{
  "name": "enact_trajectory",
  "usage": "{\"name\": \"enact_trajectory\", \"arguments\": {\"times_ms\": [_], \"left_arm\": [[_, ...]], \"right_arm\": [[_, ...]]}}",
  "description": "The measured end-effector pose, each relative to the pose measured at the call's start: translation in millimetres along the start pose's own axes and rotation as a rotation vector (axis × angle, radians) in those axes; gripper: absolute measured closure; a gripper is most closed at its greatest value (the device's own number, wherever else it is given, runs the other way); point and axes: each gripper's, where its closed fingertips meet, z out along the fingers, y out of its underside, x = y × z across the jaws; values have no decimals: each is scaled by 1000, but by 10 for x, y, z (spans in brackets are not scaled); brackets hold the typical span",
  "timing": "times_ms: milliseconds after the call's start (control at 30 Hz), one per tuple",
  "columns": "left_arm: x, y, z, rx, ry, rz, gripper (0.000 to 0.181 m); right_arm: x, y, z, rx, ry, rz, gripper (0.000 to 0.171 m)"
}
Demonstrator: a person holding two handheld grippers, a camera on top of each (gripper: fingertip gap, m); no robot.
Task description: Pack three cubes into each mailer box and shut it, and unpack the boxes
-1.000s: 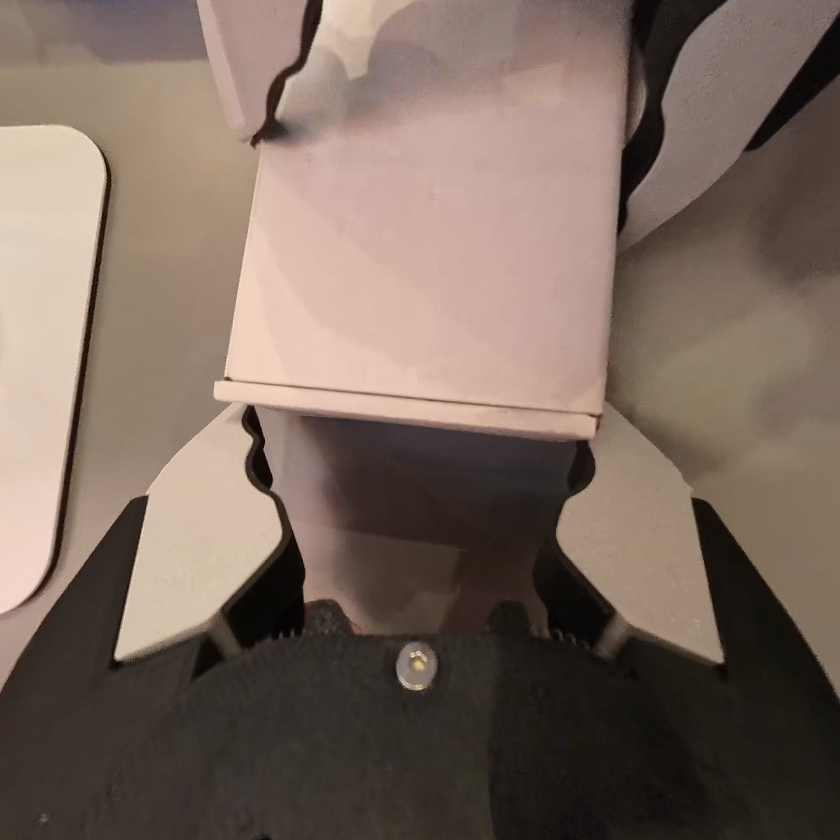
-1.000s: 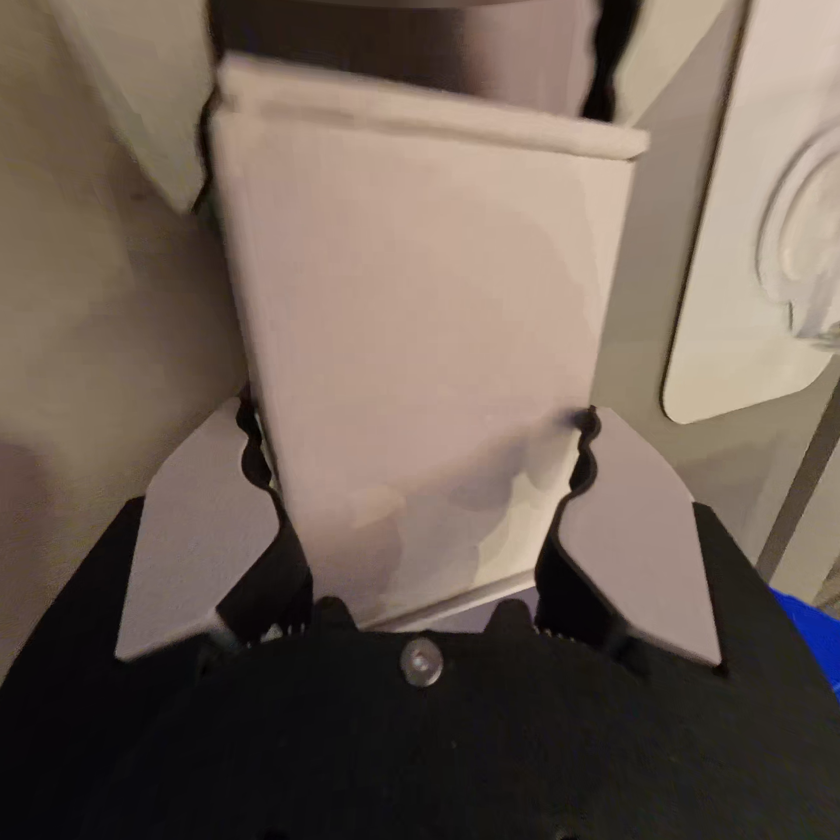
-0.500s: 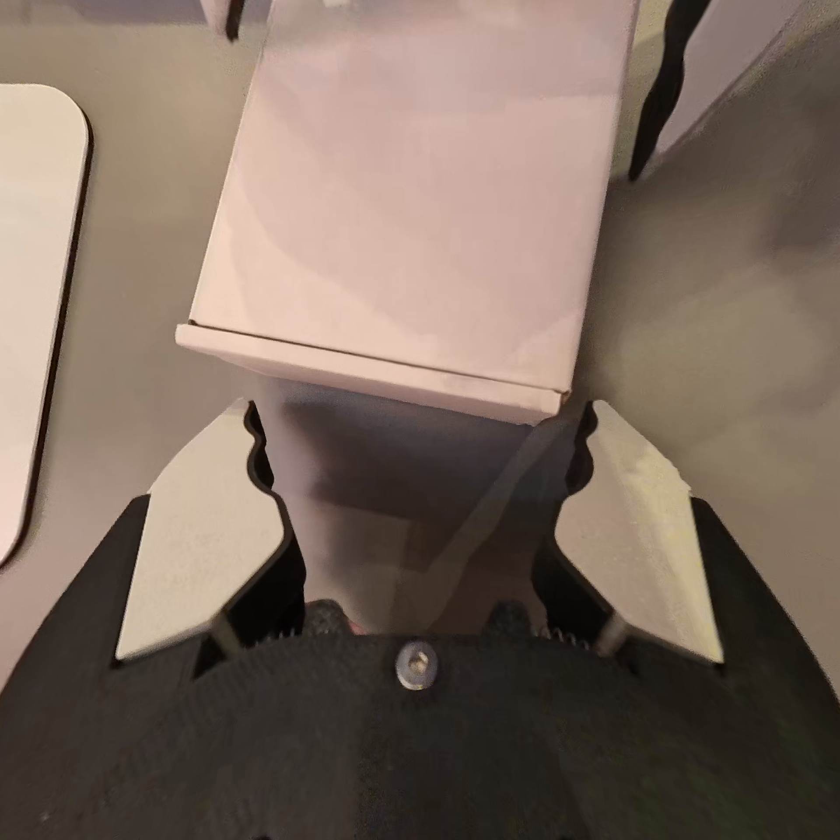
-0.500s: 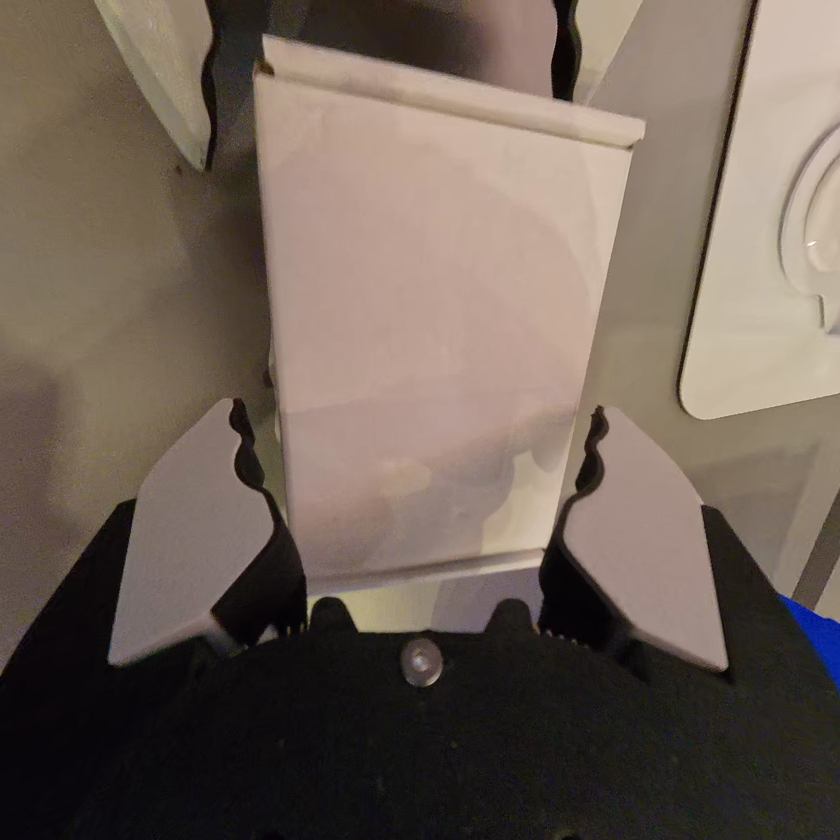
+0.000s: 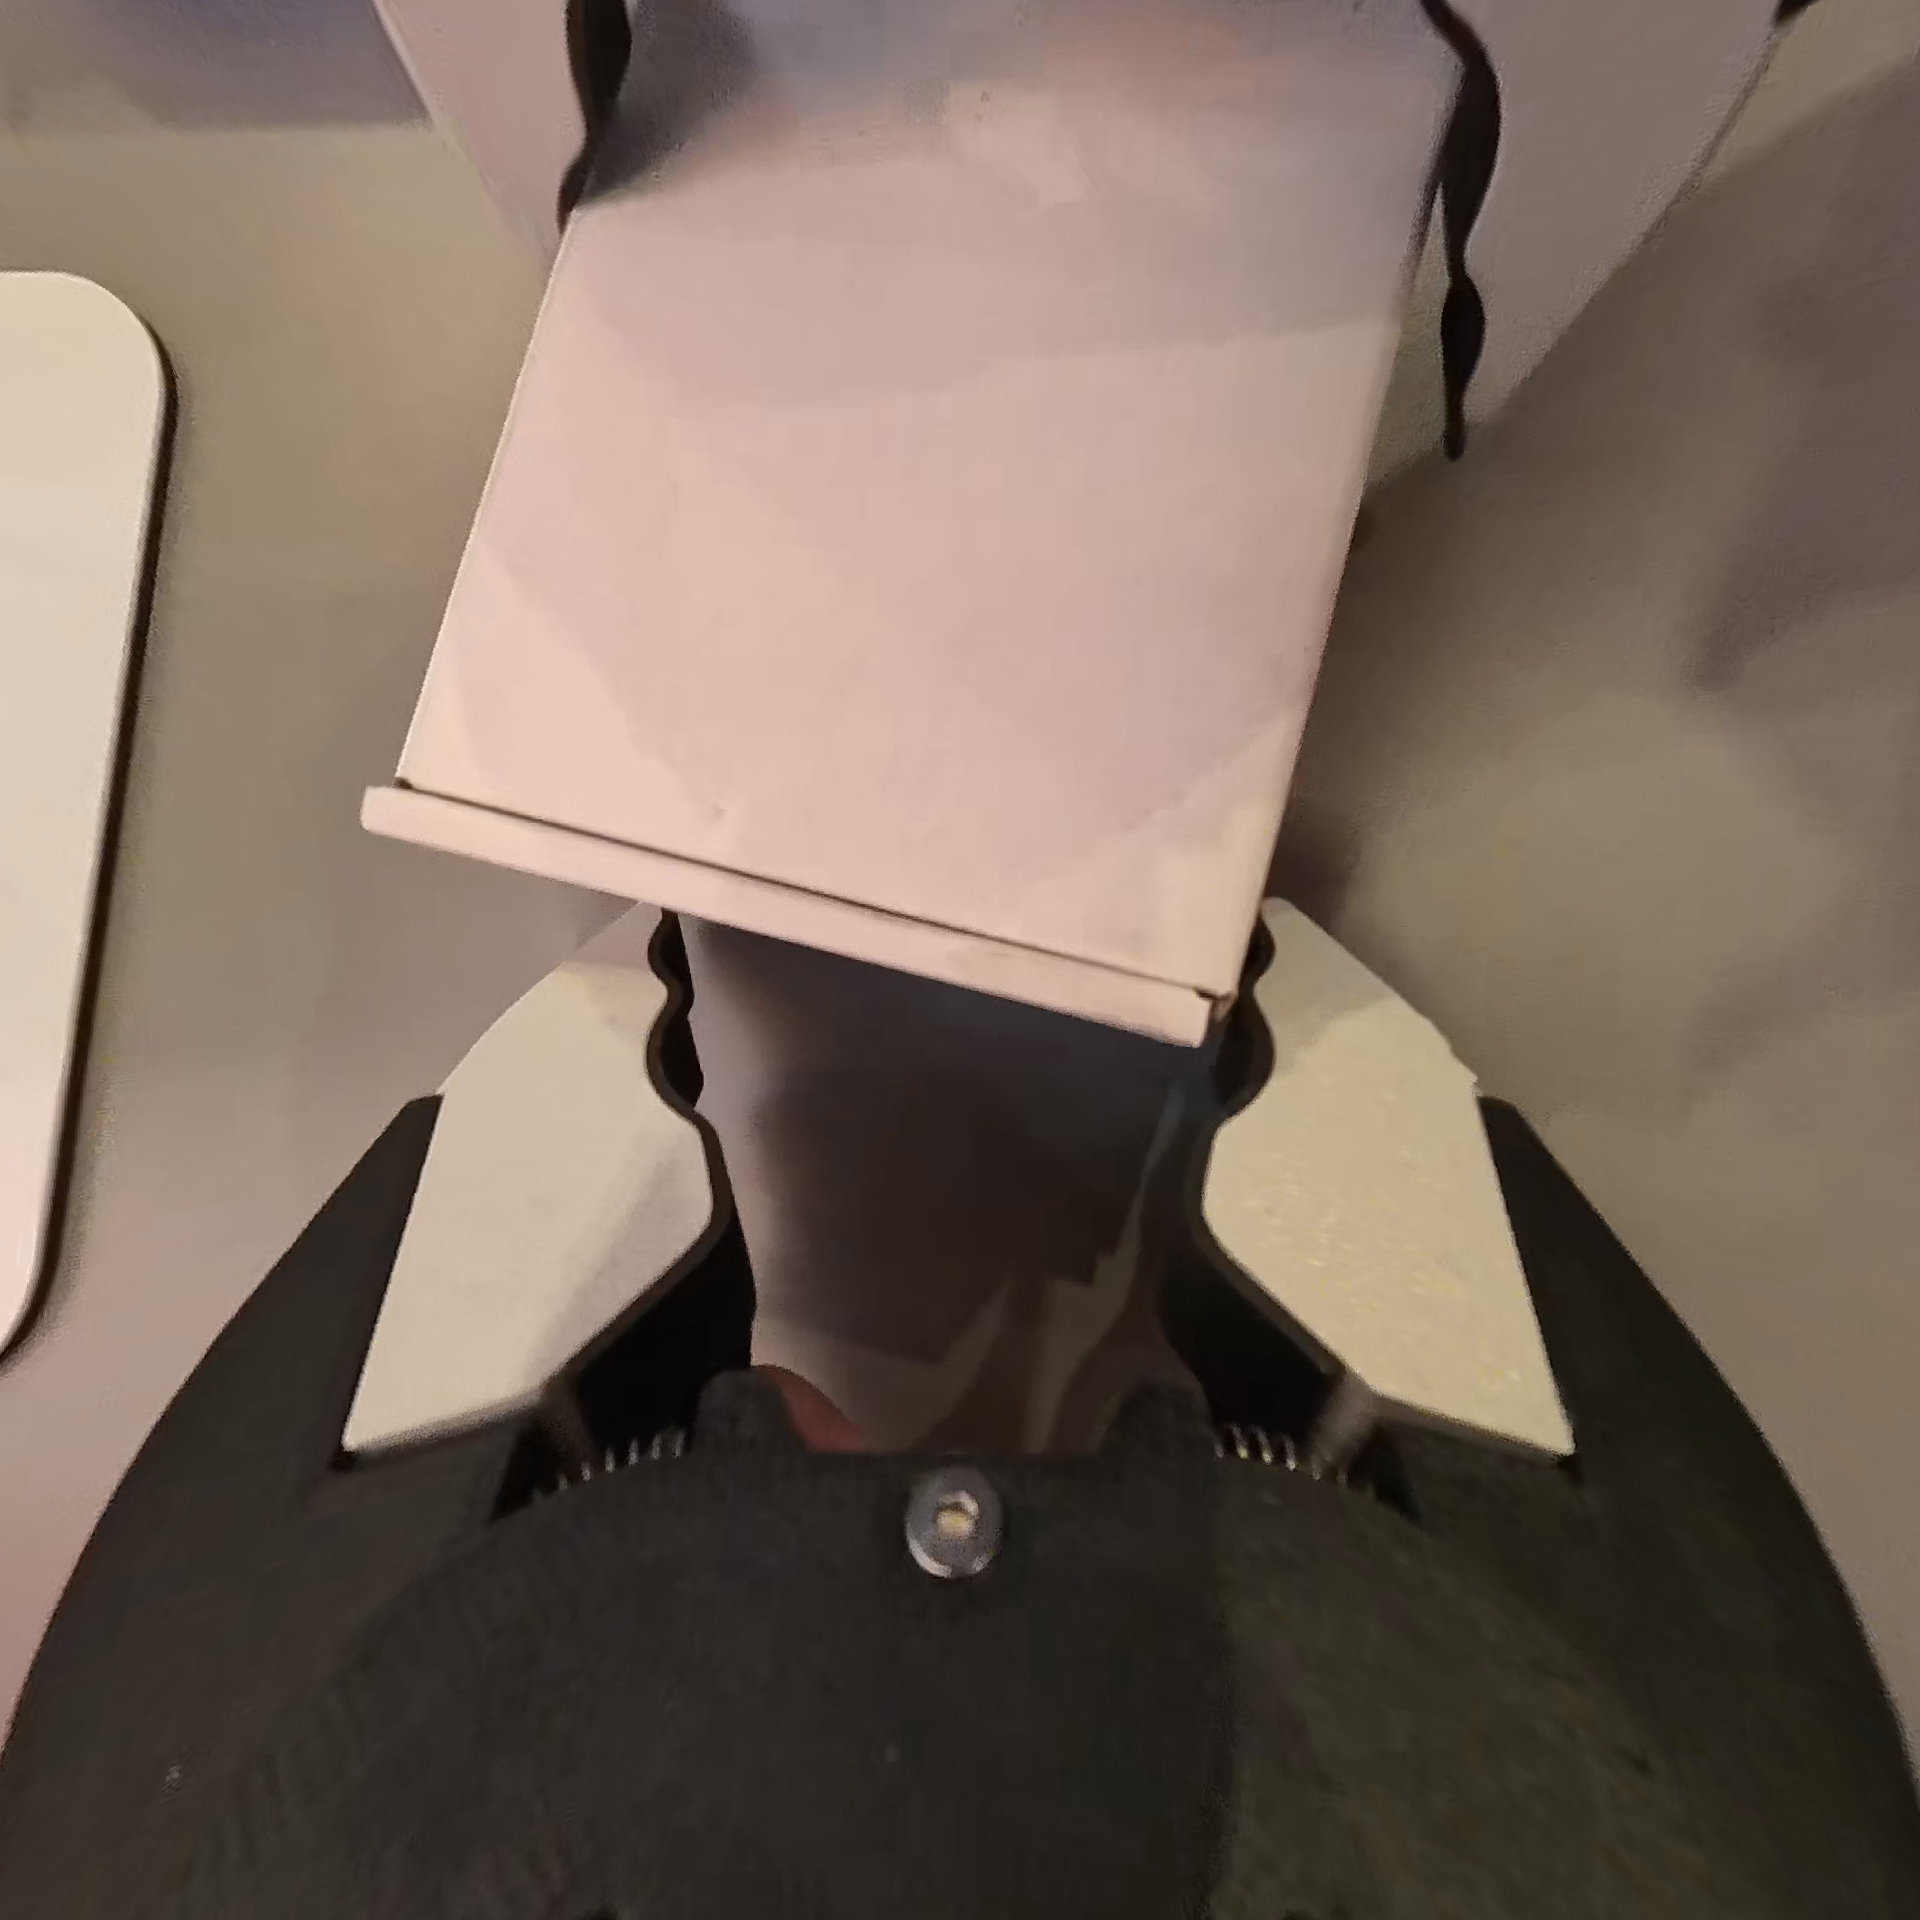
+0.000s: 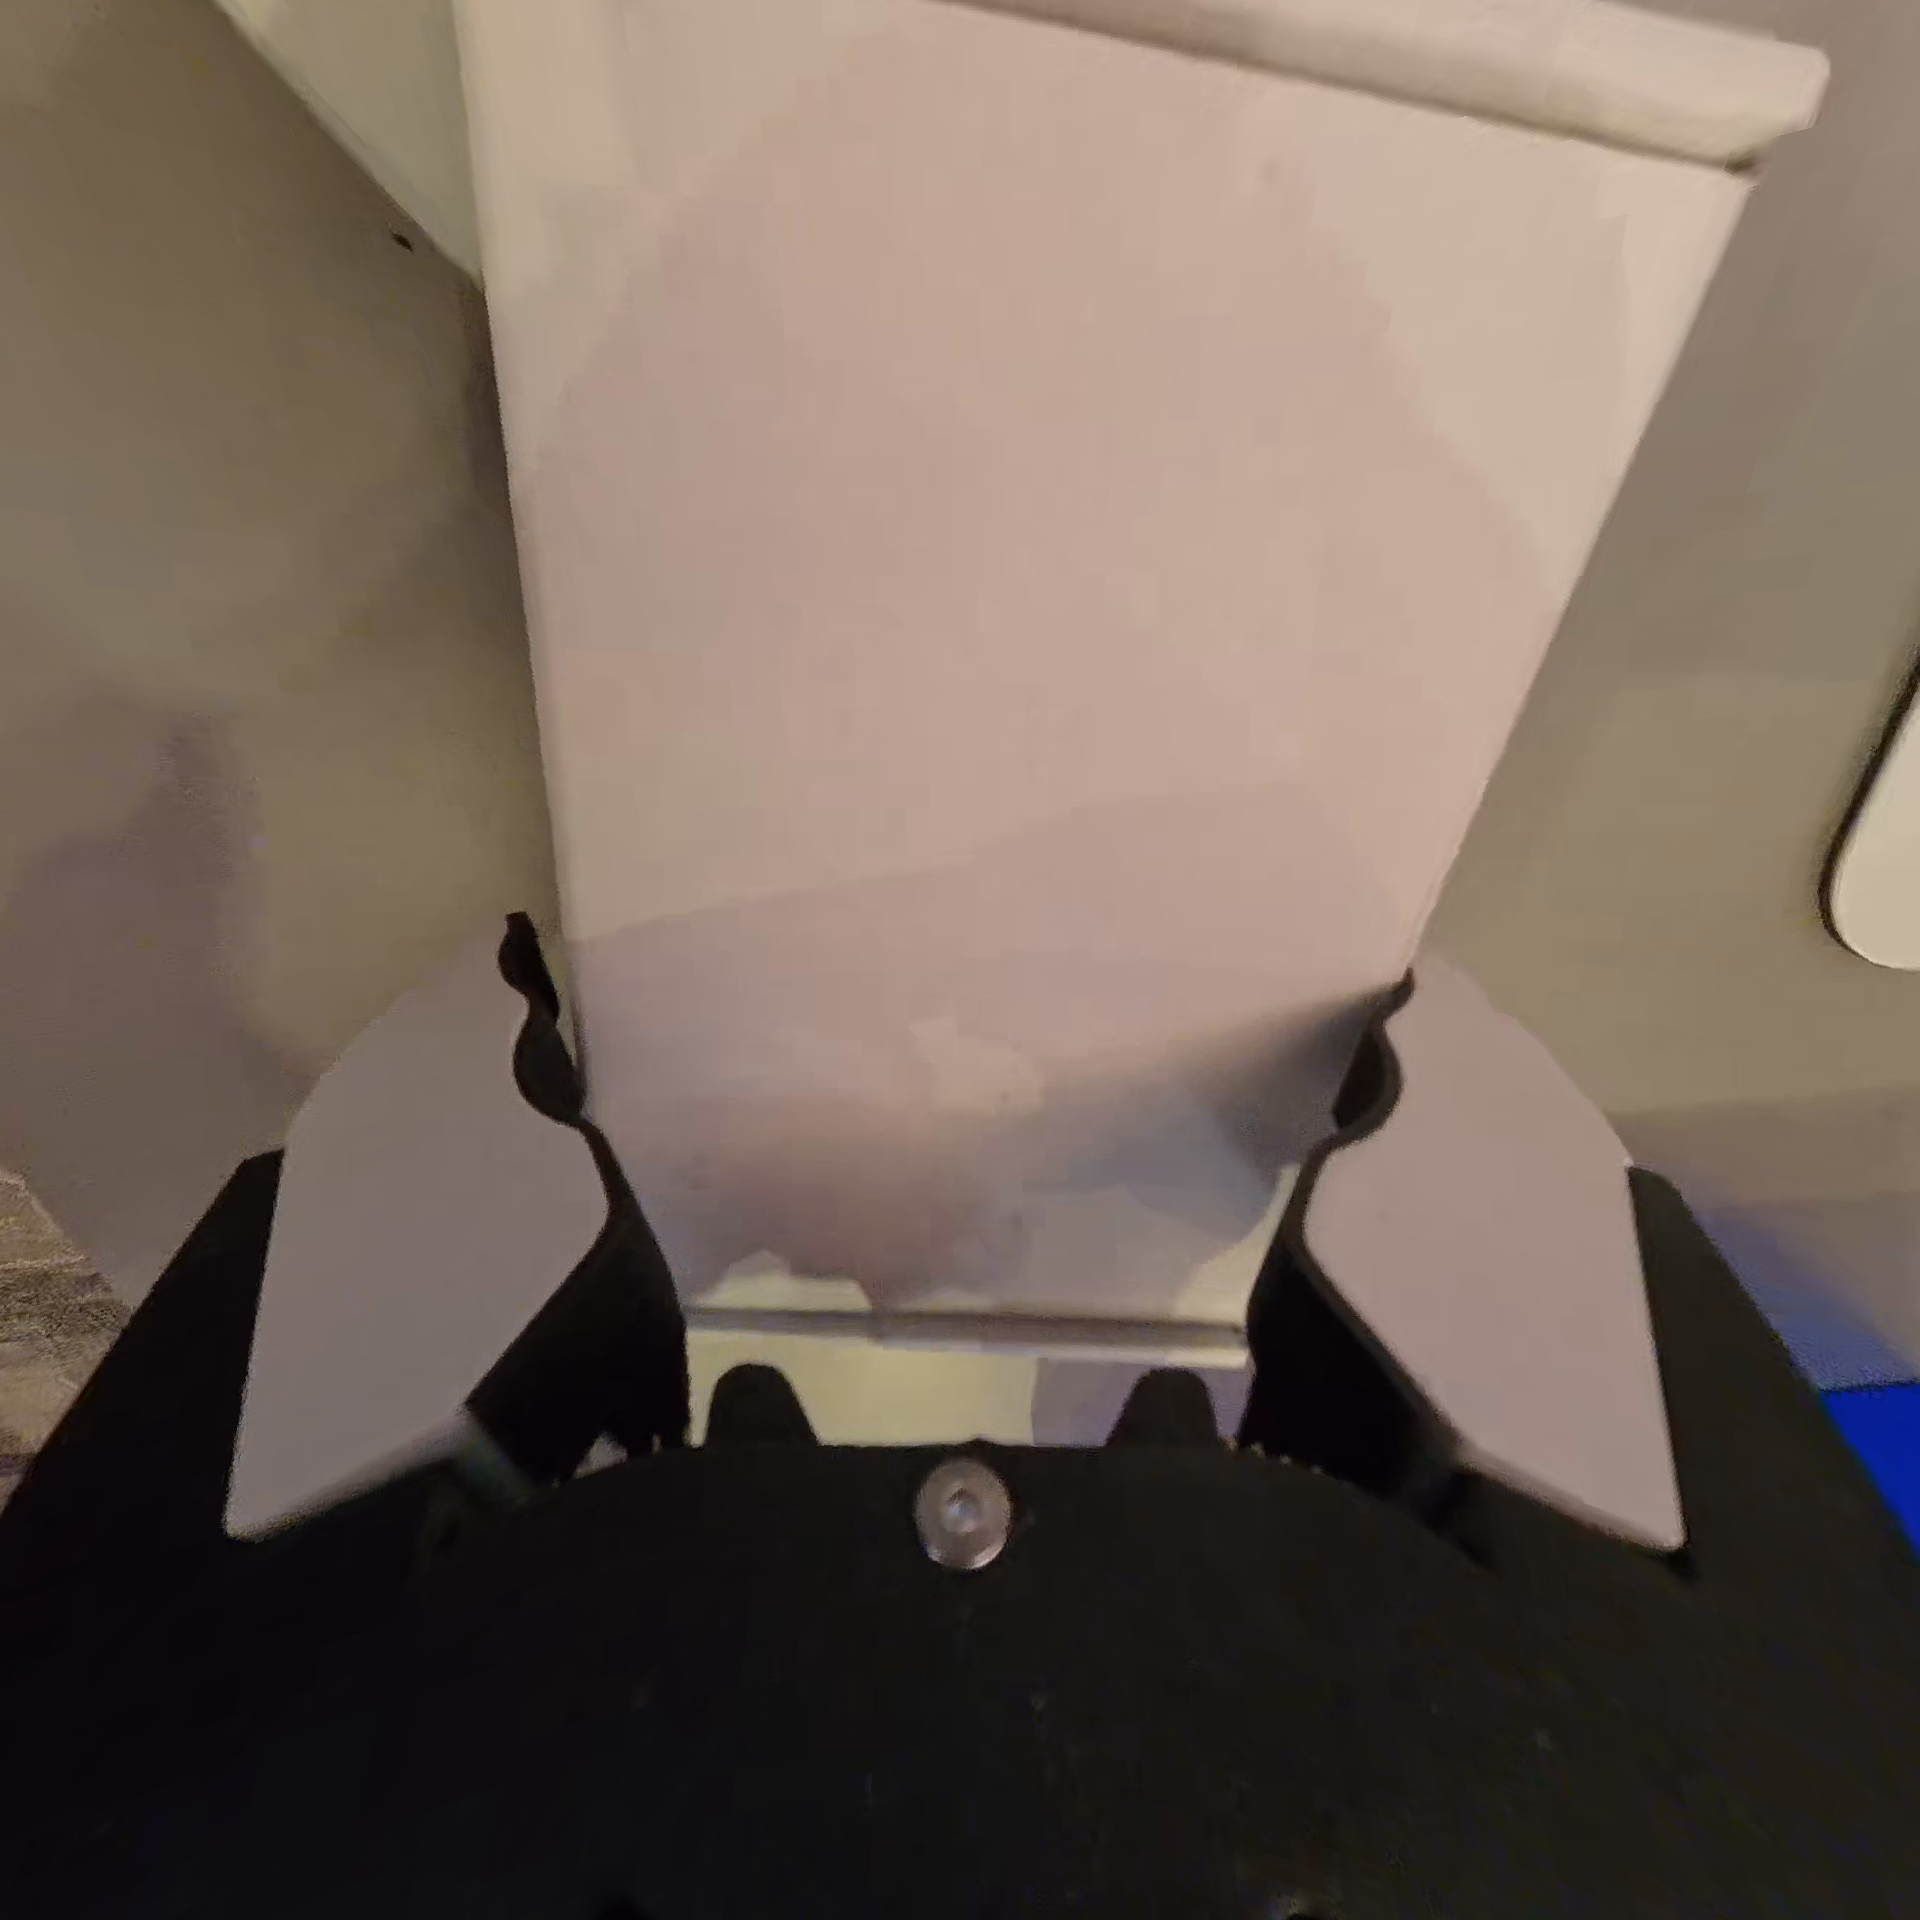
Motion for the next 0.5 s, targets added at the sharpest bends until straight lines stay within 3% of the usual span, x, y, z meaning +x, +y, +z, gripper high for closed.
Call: {"name": "enact_trajectory", "arguments": {"times_ms": [267,500], "left_arm": [[46,52,-26,-15,-11,-33,73],[72,202,-202,-11,-55,-92,83]], "right_arm": [[25,-6,-9,-3,-11,3,32],[11,-19,-243,120,-24,30,32]]}}
